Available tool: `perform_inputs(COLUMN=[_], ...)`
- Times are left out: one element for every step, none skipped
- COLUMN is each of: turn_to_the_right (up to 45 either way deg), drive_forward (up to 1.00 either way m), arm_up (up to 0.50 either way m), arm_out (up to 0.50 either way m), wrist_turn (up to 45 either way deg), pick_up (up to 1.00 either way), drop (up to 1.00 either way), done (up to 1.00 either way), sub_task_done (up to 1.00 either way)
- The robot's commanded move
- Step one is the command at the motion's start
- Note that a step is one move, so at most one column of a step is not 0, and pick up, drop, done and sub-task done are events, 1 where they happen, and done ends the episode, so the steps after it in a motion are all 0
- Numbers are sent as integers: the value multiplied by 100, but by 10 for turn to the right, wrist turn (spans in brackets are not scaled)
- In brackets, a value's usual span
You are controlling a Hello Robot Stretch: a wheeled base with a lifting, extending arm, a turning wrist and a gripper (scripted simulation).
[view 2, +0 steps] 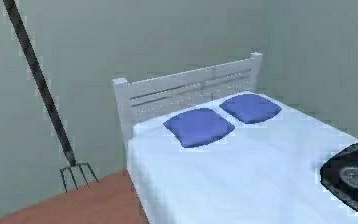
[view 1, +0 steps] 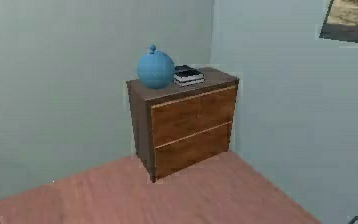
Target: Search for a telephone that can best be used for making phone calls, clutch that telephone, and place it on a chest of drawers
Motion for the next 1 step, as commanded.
perform_inputs(turn_to_the_right=[-240], drive_forward=[0], arm_up=[0], arm_out=[0], wrist_turn=[0], pick_up=[0], drop=[0], done=[0], sub_task_done=[0])
